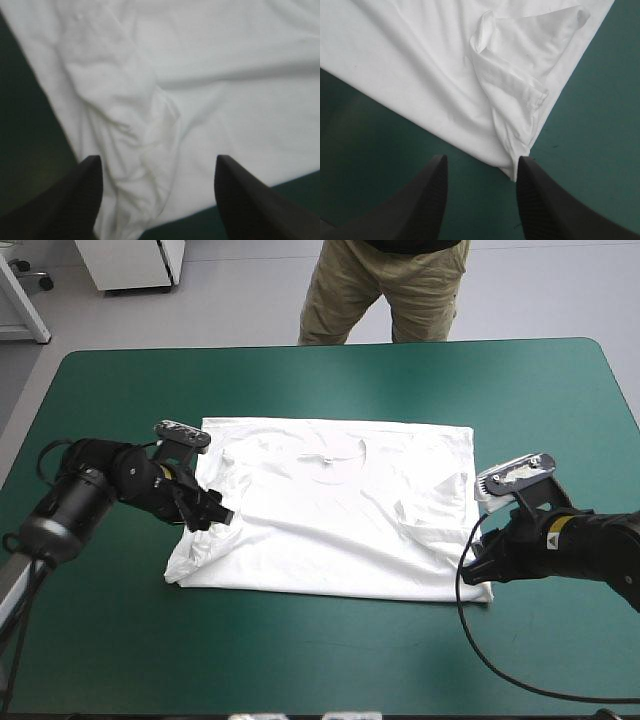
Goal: Fold the cloth
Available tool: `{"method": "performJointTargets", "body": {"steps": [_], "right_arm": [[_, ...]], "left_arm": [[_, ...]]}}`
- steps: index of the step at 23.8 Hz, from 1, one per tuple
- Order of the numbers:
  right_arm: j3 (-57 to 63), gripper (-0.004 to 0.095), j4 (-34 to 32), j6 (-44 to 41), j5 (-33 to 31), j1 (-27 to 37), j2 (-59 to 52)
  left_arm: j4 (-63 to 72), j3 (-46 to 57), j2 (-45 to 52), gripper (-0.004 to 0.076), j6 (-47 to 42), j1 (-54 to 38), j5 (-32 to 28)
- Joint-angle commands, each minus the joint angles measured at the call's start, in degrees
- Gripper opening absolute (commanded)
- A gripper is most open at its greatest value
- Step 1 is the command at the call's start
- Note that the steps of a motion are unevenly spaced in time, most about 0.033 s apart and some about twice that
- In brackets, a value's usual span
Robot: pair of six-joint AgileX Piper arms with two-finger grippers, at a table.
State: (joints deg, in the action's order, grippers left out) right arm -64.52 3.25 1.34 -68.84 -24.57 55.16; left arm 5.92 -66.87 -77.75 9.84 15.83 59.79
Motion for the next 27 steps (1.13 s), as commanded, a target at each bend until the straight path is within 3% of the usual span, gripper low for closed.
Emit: {"method": "performJointTargets", "body": {"steps": [1,5,13,21,27], "right_arm": [[-1.37,0.0432,0.11,-0.46,0.41,0.13,-3.38],[1.32,0.0432,0.11,-1.87,0.31,0.13,-6.0],[13.97,0.0432,0.64,-4.76,5.9,0.13,-8.52],[16.39,0.0424,3.78,-4.14,9.81,0.13,-8.52],[16.39,0.0424,3.78,-4.14,11.28,0.13,-8.52]], "left_arm": [[-6.78,-1.79,7.22,0.0481,-4.31,0.1,3.96],[-9.4,0.11,10.05,0.048,-7.94,0.1,9.49],[-11.37,14.92,10.79,0.048,-13.14,0.1,1.33],[-12.85,17.61,5.05,0.048,-16.24,-1.47,-4.56],[-9.92,17.61,-2.36,0.0473,-11.99,-7.15,-7.14]]}}
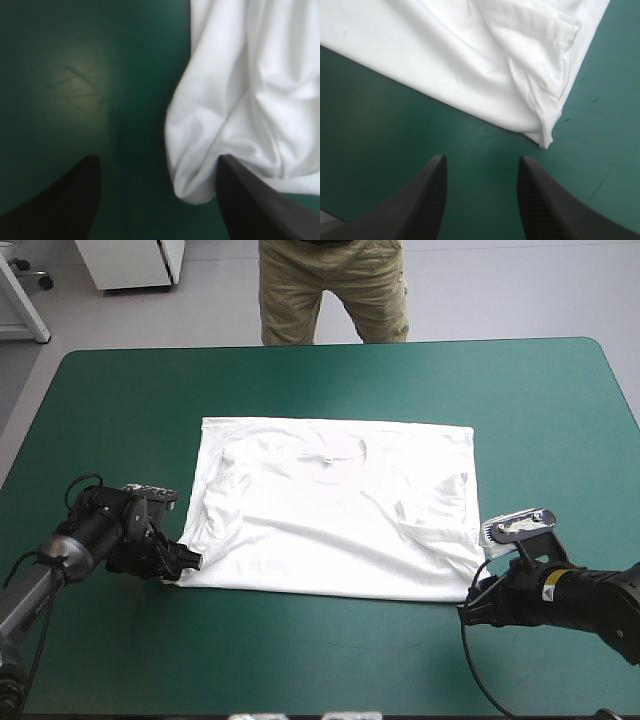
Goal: Fold the cloth
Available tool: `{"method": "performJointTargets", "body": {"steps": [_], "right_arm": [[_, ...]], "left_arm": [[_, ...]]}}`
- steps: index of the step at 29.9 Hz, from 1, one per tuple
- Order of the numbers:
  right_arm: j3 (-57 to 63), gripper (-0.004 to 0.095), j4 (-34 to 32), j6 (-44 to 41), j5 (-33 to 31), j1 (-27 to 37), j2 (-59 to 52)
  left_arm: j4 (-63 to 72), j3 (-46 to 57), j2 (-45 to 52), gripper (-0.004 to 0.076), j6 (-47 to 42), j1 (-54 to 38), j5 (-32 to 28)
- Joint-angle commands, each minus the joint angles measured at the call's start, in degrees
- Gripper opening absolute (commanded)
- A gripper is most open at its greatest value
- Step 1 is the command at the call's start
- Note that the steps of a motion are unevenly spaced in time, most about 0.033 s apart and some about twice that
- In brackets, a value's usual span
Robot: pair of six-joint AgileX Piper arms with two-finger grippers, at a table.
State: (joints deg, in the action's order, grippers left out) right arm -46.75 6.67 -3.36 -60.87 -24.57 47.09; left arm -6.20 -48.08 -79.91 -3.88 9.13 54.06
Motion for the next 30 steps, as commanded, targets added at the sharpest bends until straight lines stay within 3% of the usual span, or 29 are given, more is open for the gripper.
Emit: {"method": "performJointTargets", "body": {"steps": [1,4,9,16,23,30], "right_arm": [[-1.38,0.0424,0.36,0.55,3.64,0.13,-0.45],[-1.38,0.0423,0.92,0.55,4.07,0.13,-0.45],[-1.38,0.0419,1.18,0.55,3.36,0.13,-0.34],[-1.24,0.0418,-0.01,0.13,1.65,0.13,-0.22],[2.86,0.0448,-4.03,-2.66,1.9,0.13,3.79],[4.54,0.0468,-8.58,-6.31,11.07,0.13,11.84]], "left_arm": [[4.9,-1.19,-0.67,0.0469,3.36,-0.31,-1.41],[11.43,-0.8,-2.58,0.0444,8.21,0.1,-2.93],[11.37,-0.65,-5.8,0.0352,8.45,0.1,-2.16],[9.72,-0.65,-6.05,0.0005,8.47,0.1,-1.51],[9.16,-0.65,-6.05,-0.0009,8.47,-0.01,-1.51],[9.16,-0.65,-6.05,-0.0009,8.47,-0.01,-1.45]]}}
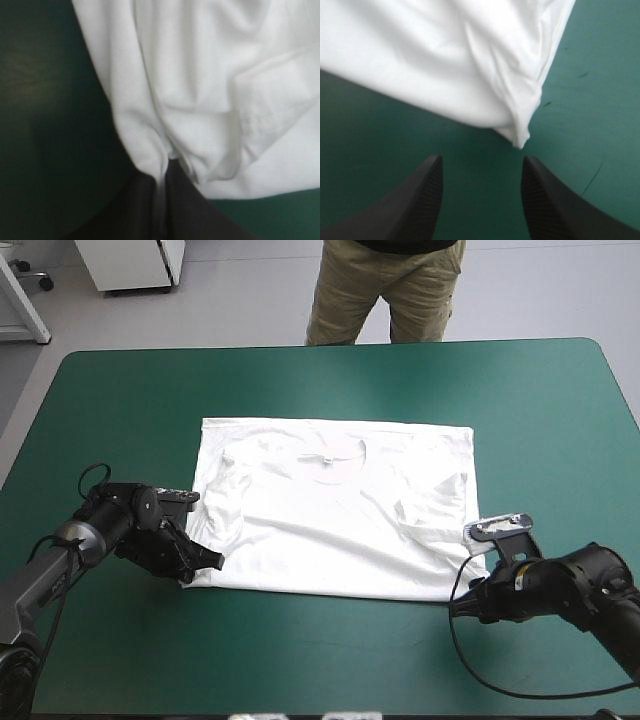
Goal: Fold the cloth
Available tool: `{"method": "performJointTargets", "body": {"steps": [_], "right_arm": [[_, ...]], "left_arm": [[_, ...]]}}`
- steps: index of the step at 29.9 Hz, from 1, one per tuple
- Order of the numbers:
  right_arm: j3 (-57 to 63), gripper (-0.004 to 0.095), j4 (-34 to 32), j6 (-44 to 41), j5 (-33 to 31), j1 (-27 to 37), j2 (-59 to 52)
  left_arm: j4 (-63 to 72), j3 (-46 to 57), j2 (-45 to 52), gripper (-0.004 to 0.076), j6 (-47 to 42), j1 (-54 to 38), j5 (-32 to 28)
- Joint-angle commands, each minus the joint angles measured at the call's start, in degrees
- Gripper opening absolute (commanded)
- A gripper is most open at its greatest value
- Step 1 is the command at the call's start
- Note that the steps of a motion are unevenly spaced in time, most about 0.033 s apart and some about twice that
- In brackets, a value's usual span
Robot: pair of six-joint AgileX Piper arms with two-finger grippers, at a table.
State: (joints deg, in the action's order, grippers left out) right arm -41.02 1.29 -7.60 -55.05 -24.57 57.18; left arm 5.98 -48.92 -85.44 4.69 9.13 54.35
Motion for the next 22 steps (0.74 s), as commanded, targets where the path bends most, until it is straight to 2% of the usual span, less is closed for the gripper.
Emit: {"method": "performJointTargets", "body": {"steps": [1,5,10,14,17,19,22], "right_arm": [[-1.05,0.0469,-4.4,-3.19,5.87,0.13,2.55],[-0.34,0.0469,-5.8,-3.31,6.95,0.13,7.02],[1.98,0.0469,-5.61,-4.03,11.4,0.67,11.61],[3.27,0.0469,-5.59,-3.71,14.51,4.36,15.94],[3.67,0.0466,-3.45,-0.08,15.21,7.21,18.88],[3.67,0.0427,-0.82,3.41,14.81,8.08,20.41],[3.67,0.0262,3.58,8.2,13.48,8.22,21.39]], "left_arm": [[-3.02,0.19,-0.52,-0.0009,-0.11,-0.01,-1.74],[-3.02,0.19,-0.52,-0.0009,-0.11,-0.01,-1.74],[-3.02,0.19,-0.52,-0.0009,-0.11,-0.01,-1.74],[-3.02,0.19,-0.52,-0.0009,-0.11,-0.01,-1.74],[-3.02,0.19,-0.52,-0.0009,-0.11,-0.01,-1.74],[-3.02,0.19,-0.52,-0.0009,-0.11,-0.01,-1.64],[-3.02,0.19,-0.52,-0.0009,-0.11,-0.01,-1.08]]}}
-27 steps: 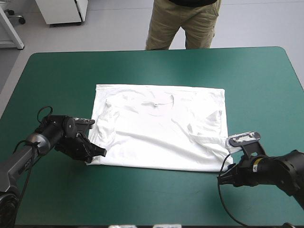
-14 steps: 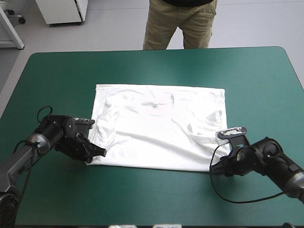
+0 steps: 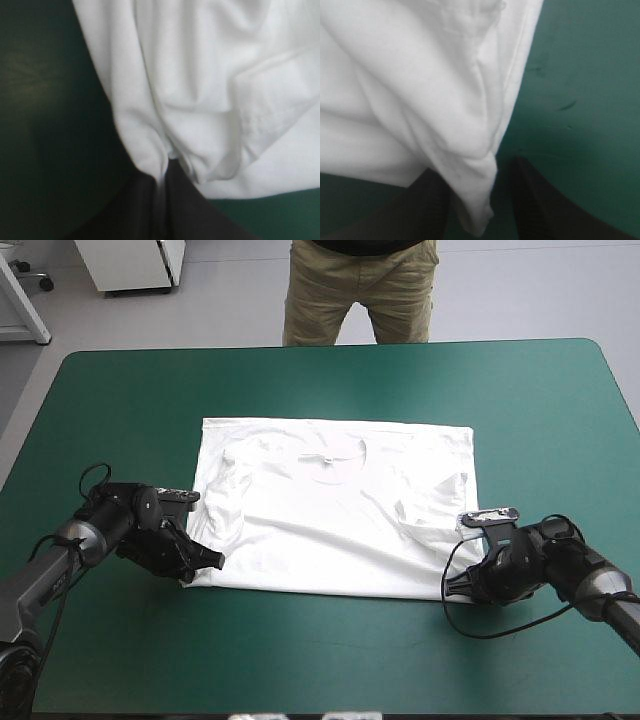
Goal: Fold the cloth
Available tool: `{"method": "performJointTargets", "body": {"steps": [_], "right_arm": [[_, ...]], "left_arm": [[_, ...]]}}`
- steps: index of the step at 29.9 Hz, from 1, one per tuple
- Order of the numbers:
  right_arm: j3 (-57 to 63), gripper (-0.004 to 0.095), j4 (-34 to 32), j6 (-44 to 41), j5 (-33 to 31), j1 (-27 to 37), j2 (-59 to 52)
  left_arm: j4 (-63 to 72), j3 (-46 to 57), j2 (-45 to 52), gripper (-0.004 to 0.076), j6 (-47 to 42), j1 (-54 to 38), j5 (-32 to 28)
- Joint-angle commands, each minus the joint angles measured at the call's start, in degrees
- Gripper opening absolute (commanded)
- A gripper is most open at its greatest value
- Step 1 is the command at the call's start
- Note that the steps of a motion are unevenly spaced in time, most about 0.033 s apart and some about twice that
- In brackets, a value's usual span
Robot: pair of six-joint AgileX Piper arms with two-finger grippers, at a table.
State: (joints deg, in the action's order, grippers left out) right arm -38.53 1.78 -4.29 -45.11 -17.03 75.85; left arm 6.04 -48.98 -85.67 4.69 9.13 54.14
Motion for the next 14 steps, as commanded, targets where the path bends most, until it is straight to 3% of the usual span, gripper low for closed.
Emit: {"method": "performJointTargets", "body": {"steps": [1,4,14], "right_arm": [[1.17,0.0184,5.06,6.99,3.26,0.68,2.73],[1.17,-0.0022,7.23,9.5,1.44,0.68,2.73],[1.17,-0.0017,6.06,9.5,-5.24,0.68,-5.06]], "left_arm": [[-3.08,0.25,-0.29,-0.0009,-0.11,-0.01,-0.88],[-3.08,0.25,-0.18,-0.0009,-0.11,-0.01,-0.88],[-3.74,0.25,7.38,-0.0009,-0.11,-0.01,1.69]]}}
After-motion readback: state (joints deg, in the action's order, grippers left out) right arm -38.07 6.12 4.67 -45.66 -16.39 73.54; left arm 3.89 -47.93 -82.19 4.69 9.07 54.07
